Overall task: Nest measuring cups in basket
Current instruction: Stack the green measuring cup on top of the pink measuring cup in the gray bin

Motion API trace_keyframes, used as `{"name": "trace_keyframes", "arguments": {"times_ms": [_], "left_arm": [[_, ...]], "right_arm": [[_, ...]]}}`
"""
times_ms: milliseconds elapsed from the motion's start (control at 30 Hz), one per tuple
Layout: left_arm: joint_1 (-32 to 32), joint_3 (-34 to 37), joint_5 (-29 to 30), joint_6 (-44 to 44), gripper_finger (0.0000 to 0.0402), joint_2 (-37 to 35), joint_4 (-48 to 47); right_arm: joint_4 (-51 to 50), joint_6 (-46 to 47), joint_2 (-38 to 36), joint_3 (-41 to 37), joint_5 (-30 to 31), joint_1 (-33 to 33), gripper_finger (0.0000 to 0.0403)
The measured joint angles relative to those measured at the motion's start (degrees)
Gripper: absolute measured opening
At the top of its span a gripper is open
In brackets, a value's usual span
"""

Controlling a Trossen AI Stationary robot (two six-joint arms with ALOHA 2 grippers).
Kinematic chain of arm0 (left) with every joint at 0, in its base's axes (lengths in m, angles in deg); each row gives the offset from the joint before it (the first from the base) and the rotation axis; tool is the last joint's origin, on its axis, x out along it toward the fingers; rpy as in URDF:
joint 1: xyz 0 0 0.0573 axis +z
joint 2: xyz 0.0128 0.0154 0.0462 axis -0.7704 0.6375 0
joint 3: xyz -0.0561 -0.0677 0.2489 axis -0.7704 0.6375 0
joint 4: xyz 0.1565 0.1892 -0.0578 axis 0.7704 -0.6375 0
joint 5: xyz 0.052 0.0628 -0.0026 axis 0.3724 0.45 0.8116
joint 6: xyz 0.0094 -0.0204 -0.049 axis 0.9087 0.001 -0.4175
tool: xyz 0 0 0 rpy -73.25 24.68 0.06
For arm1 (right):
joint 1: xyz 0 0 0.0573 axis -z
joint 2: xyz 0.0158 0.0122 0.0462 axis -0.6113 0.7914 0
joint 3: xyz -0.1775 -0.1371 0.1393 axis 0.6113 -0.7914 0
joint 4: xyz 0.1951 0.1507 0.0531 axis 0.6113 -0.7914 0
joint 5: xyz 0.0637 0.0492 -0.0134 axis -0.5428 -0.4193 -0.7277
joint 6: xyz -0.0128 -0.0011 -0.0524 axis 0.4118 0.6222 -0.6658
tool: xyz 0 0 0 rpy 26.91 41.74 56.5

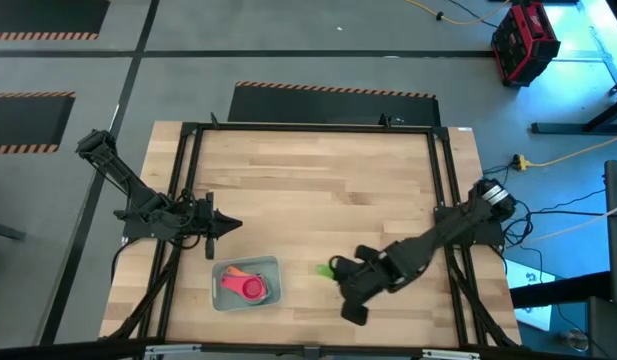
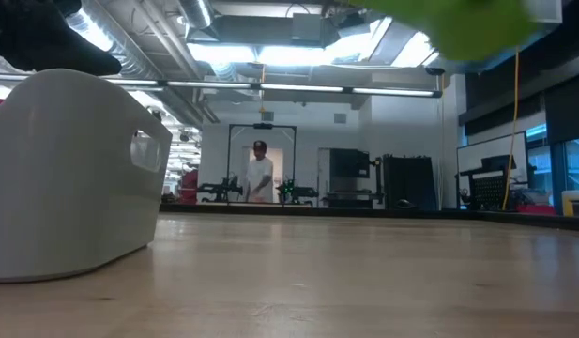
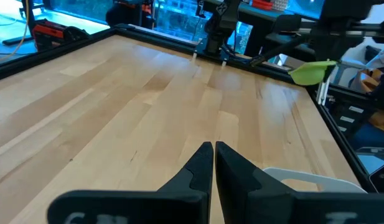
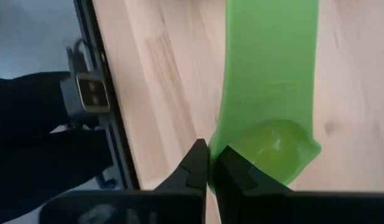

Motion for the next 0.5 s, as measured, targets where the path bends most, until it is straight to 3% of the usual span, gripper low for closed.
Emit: {"name": "trace_keyframes", "arguments": {"times_ms": [500], "left_arm": [[0.01,0.0,0.0,0.0,0.0011,0.01,0.01]], "right_arm": [[1.04,-17.63,21.63,32.19,1.75,7.55,0.0015]]}}
